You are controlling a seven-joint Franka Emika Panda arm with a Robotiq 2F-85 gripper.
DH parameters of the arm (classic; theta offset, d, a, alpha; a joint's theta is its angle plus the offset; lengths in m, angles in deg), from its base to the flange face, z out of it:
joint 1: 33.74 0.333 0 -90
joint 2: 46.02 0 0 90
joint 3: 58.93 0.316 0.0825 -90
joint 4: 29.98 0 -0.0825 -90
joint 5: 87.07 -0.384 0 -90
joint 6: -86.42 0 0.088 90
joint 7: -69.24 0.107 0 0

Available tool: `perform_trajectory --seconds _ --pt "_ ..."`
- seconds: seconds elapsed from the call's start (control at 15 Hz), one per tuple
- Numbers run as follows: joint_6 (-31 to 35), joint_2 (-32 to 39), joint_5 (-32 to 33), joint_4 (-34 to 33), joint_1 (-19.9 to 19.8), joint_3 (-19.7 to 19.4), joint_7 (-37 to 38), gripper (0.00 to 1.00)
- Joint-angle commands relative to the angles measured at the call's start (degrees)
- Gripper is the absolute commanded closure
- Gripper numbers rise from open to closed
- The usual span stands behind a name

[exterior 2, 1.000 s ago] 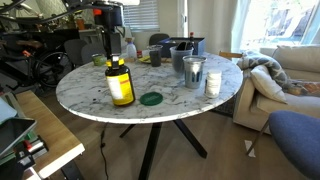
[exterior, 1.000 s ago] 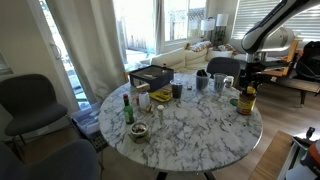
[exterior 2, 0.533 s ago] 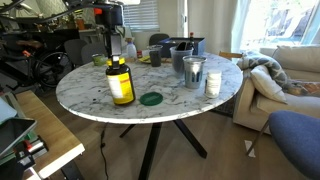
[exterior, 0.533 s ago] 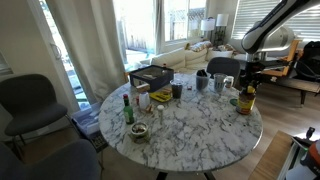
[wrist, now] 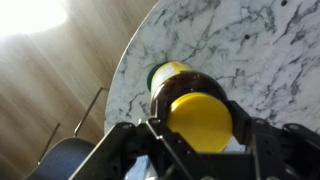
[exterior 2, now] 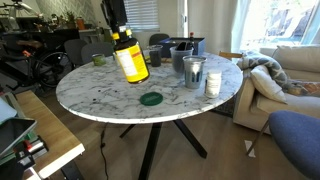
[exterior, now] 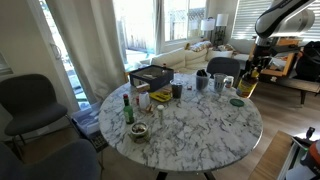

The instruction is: Move the brown bottle with a yellow lid to the right

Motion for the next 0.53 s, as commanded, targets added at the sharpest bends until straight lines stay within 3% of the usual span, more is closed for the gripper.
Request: perform_trajectory --seconds 0.0,0.2,0.47 --pt "0.2 -0.7 -11.2 -4.2 3.8 -0.6 0.4 0.63" --pt "-6.8 4.8 -17.9 -17.2 4.4 -0.3 6.4 0.63" --pt "-14.2 11.0 -19.1 -31.6 3.4 0.9 18.6 0.63"
